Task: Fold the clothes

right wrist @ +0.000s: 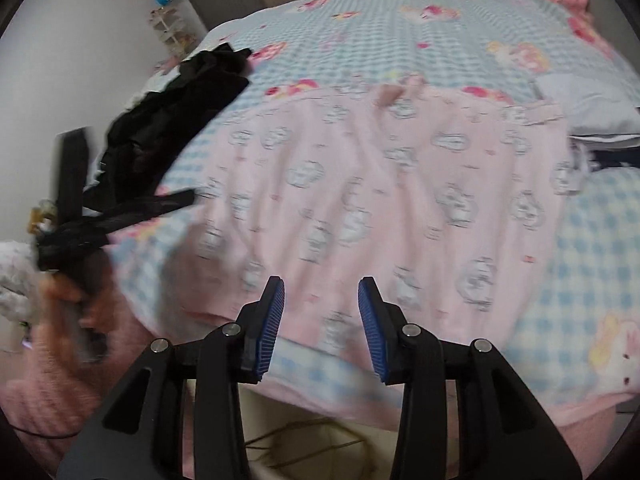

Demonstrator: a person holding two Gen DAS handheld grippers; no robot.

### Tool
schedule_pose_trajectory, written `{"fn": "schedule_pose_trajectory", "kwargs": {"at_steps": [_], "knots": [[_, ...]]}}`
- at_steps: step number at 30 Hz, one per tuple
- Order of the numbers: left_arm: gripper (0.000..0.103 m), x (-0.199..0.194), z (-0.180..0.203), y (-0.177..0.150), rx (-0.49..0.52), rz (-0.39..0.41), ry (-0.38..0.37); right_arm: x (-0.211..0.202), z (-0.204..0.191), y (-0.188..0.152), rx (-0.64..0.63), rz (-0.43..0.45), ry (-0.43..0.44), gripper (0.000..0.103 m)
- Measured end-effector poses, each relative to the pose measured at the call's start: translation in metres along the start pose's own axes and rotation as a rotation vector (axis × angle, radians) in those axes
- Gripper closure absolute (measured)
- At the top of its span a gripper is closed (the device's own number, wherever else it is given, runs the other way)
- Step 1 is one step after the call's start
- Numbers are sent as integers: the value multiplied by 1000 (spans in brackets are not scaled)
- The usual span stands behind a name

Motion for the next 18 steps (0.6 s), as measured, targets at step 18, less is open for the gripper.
{"fn": "schedule_pose_trajectory", "kwargs": {"at_steps": [18], "knots": [[61,13,-18,32,-34,39,12,-32,50,31,-38,138,-345,47]]}}
Point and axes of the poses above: each gripper's, at about its wrist camera, not at the fingertips, and x roughly the way its jaws point, z to its right, y to its top, the point moved 10 cm from there along x, roughly the way its jaws point, and after that the axes turned 11 degrees about -z, right-handed, at the moved point
